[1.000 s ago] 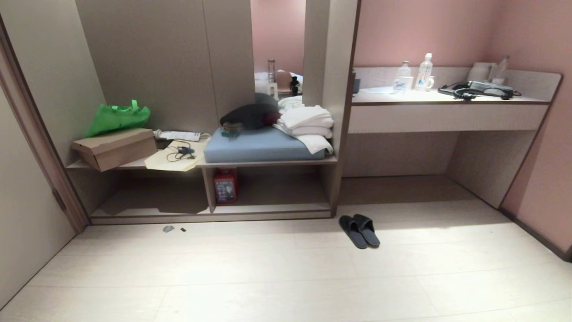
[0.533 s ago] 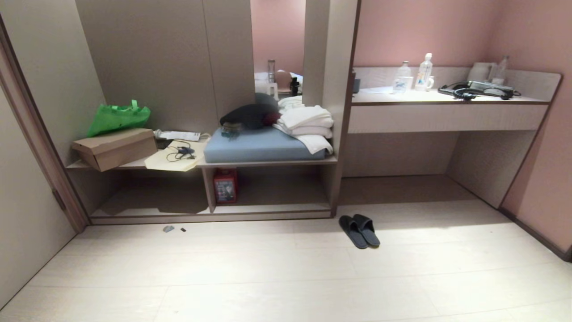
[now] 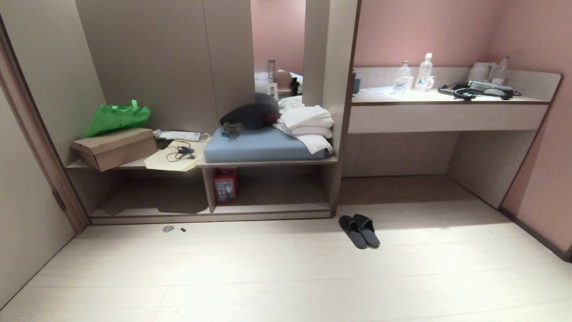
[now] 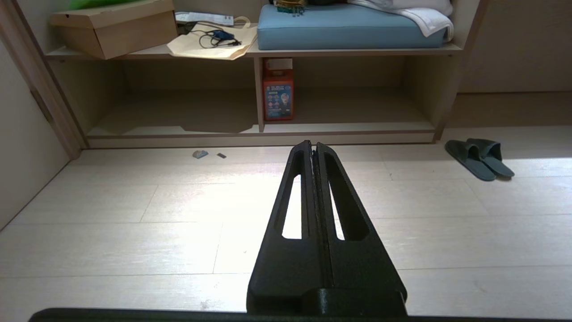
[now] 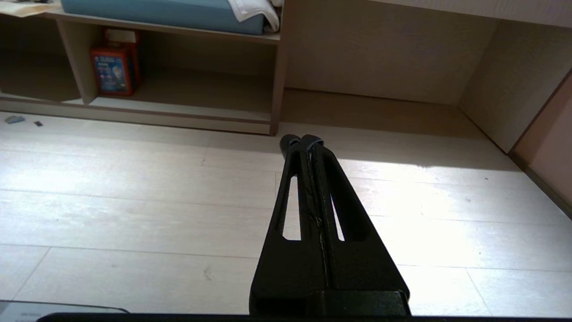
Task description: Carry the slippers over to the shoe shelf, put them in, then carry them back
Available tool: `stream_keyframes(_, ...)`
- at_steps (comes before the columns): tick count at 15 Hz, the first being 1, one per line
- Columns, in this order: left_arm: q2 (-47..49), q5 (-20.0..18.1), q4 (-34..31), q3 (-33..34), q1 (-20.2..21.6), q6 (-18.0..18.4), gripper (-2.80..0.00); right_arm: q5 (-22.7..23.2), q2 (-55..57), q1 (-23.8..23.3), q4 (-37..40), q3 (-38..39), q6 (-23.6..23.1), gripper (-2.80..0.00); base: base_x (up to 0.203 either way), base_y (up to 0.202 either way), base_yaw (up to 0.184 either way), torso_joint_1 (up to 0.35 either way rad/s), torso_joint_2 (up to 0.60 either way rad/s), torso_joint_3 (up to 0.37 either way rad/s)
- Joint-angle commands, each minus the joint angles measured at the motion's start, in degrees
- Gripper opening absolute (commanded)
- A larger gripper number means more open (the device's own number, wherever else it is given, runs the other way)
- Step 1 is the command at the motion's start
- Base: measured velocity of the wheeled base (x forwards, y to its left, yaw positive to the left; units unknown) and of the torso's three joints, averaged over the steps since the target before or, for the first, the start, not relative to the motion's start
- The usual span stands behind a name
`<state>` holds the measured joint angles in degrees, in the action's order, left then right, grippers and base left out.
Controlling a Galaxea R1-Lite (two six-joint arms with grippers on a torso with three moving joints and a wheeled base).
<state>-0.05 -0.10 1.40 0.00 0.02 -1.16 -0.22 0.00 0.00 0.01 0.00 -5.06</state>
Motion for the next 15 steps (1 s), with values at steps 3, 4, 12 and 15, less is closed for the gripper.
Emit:
stream_keyframes(3,0.0,0.0,0.1,0.4,0.1,-0.1,-2.8,0.0,0.1,0.0,0.0,0.0,0.0,-2.8,0.0,0.0,0.0,0.0,0.0,0.0)
stream_keyframes(4,0.0,0.0,0.0,0.4,0.0,-0.1,-2.8,0.0,0.1,0.0,0.0,0.0,0.0,-2.8,0.0,0.0,0.0,0.0,0.0,0.0)
stream_keyframes(12,0.0,0.0,0.0,0.4,0.1,-0.1,-2.8,0.0,0.1,0.0,0.0,0.0,0.0,-2.8,0.0,0.0,0.0,0.0,0.0,0.0)
stream_keyframes(15,0.0,0.0,0.0,0.4,0.1,-0.1,-2.8,0.0,0.1,0.0,0.0,0.0,0.0,-2.8,0.0,0.0,0.0,0.0,0.0,0.0)
